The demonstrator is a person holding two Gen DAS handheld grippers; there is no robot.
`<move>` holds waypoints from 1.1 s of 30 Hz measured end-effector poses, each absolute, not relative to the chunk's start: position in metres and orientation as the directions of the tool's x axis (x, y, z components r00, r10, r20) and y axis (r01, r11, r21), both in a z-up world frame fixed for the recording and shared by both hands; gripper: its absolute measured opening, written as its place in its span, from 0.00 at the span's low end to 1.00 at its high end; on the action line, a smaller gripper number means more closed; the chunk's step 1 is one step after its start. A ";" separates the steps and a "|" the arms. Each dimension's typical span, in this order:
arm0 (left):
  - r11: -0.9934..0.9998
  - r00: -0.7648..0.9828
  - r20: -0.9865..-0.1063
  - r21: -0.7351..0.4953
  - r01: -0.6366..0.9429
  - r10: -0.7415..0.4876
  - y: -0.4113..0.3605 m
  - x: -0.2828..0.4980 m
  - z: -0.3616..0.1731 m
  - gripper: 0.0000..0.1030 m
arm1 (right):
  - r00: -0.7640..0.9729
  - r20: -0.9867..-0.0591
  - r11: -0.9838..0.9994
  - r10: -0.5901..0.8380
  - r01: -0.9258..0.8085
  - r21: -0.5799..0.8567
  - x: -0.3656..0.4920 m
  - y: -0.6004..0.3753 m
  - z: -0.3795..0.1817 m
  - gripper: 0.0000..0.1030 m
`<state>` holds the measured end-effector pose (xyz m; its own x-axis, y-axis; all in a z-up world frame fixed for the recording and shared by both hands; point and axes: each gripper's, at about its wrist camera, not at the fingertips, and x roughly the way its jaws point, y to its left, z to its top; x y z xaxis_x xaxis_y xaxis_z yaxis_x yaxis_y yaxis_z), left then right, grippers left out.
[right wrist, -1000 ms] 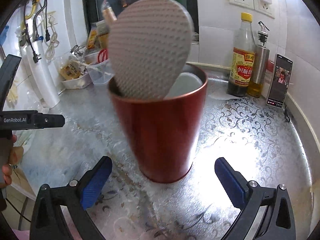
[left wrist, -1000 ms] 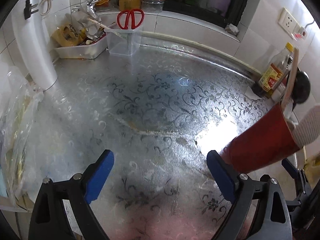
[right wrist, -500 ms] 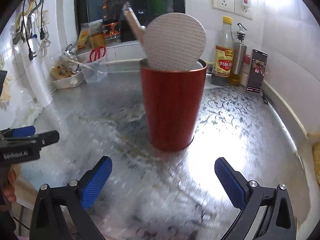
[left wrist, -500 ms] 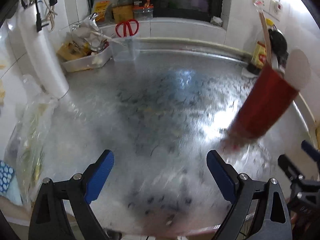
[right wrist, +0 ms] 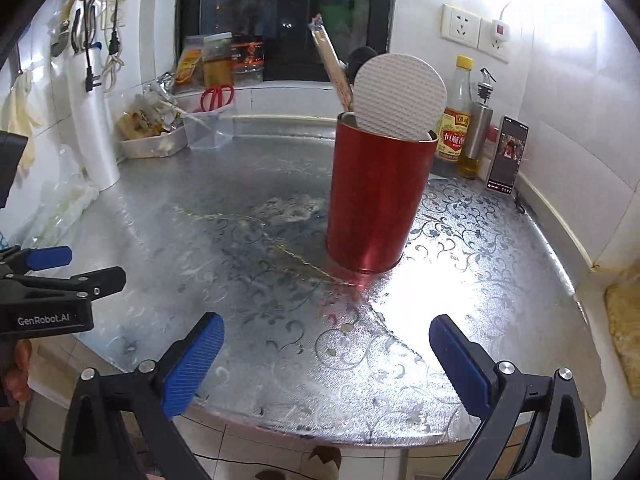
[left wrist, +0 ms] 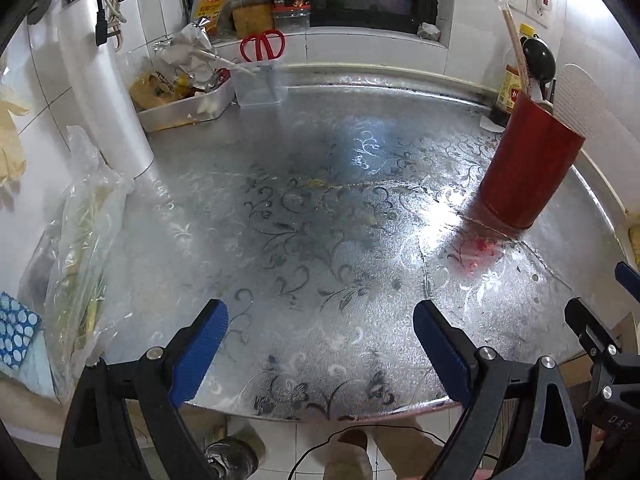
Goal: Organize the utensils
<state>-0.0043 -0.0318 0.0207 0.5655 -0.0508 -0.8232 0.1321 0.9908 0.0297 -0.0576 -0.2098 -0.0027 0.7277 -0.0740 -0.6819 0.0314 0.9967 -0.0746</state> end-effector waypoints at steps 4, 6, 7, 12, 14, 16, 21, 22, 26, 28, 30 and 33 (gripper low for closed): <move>0.991 0.564 -0.824 0.023 0.132 -0.056 -0.028 -0.009 0.021 0.91 | 0.728 -0.681 0.996 -0.085 0.036 -0.086 -0.064 -0.206 -0.002 1.00; 0.990 0.562 -0.825 0.023 0.136 -0.058 -0.027 -0.011 0.021 0.91 | 0.727 -0.681 0.995 -0.090 0.044 -0.085 -0.068 -0.205 -0.001 1.00; 0.990 0.563 -0.824 0.023 0.137 -0.058 -0.027 -0.013 0.021 0.91 | 0.727 -0.680 0.995 -0.092 0.047 -0.084 -0.069 -0.205 -0.001 1.00; 0.989 0.567 -0.821 0.025 0.148 -0.064 -0.025 -0.017 0.022 0.91 | 0.727 -0.680 0.995 -0.097 0.050 -0.089 -0.074 -0.202 -0.001 1.00; 0.989 0.572 -0.817 0.024 0.145 -0.064 -0.024 -0.019 0.023 0.91 | 0.729 -0.677 0.994 -0.100 0.046 -0.097 -0.075 -0.199 0.000 1.00; 0.990 0.577 -0.814 0.017 0.143 -0.070 -0.022 -0.019 0.024 0.91 | 0.732 -0.674 0.994 -0.100 0.038 -0.106 -0.076 -0.196 0.000 1.00; 0.990 0.574 -0.815 0.005 0.140 -0.077 -0.021 -0.018 0.023 0.91 | 0.729 -0.678 0.993 -0.100 0.025 -0.120 -0.075 -0.194 0.000 1.00; 0.990 0.574 -0.815 0.004 0.139 -0.077 -0.020 -0.018 0.024 0.91 | 0.729 -0.677 0.992 -0.100 0.023 -0.121 -0.075 -0.194 0.000 1.00; 0.991 0.579 -0.812 0.004 0.134 -0.075 -0.020 -0.020 0.025 0.91 | 0.733 -0.673 0.992 -0.099 0.021 -0.123 -0.075 -0.194 0.003 1.00; 0.991 0.580 -0.811 0.003 0.132 -0.075 -0.019 -0.020 0.026 0.91 | 0.734 -0.672 0.992 -0.098 0.020 -0.123 -0.075 -0.194 0.004 1.00; 0.991 0.579 -0.812 0.003 0.132 -0.074 -0.018 -0.021 0.026 0.91 | 0.736 -0.670 0.992 -0.098 0.019 -0.125 -0.075 -0.193 0.004 1.00; 0.991 0.579 -0.813 0.009 0.131 -0.069 -0.018 -0.021 0.026 0.91 | 0.738 -0.668 0.992 -0.099 0.021 -0.124 -0.075 -0.193 0.005 1.00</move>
<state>-0.0210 -0.0184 0.0260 0.5786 -0.0693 -0.8127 0.1311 0.9913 0.0088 -0.0754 -0.1931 0.0046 0.7377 -0.0991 -0.6679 0.0205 0.9920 -0.1245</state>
